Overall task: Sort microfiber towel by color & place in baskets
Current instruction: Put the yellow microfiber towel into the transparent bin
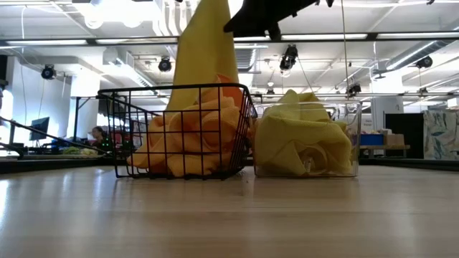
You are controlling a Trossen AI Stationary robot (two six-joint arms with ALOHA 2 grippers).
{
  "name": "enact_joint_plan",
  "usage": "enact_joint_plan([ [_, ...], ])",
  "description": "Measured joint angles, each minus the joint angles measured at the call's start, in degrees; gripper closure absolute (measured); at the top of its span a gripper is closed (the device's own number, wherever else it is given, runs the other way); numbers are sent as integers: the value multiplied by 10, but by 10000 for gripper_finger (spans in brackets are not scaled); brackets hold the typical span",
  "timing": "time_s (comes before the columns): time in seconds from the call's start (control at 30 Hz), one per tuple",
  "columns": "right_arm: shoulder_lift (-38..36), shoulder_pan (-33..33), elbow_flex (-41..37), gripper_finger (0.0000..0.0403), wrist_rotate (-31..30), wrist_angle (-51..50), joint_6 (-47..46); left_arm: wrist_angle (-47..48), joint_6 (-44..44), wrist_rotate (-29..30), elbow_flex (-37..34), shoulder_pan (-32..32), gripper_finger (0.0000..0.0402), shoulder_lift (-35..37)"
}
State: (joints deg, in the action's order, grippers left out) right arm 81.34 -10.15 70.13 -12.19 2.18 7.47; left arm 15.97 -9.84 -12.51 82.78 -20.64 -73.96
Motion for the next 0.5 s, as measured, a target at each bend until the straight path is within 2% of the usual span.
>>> enact_joint_plan([
  [0.07, 1, 0, 0, 173, -35, 8, 0, -1, 3, 0, 0, 0, 401, -2],
  [0.17, 2, 1, 0, 109, -126, 13, 0, 0, 4, 0, 0, 0, 402, -6],
  [0.23, 2, 0, 0, 74, -139, 16, 2, -5, 10, 0, 0, 2, 402, -9],
  [0.3, 3, -7, 0, 49, -82, 29, 12, -22, 18, -8, 0, 8, 402, -15],
  [0.4, 14, -12, 0, 38, 35, 72, 14, -42, 25, -30, 0, 23, 401, -28],
  [0.5, 20, -10, 0, 56, 47, 98, 34, -46, 26, -33, 0, 36, 401, -35],
])
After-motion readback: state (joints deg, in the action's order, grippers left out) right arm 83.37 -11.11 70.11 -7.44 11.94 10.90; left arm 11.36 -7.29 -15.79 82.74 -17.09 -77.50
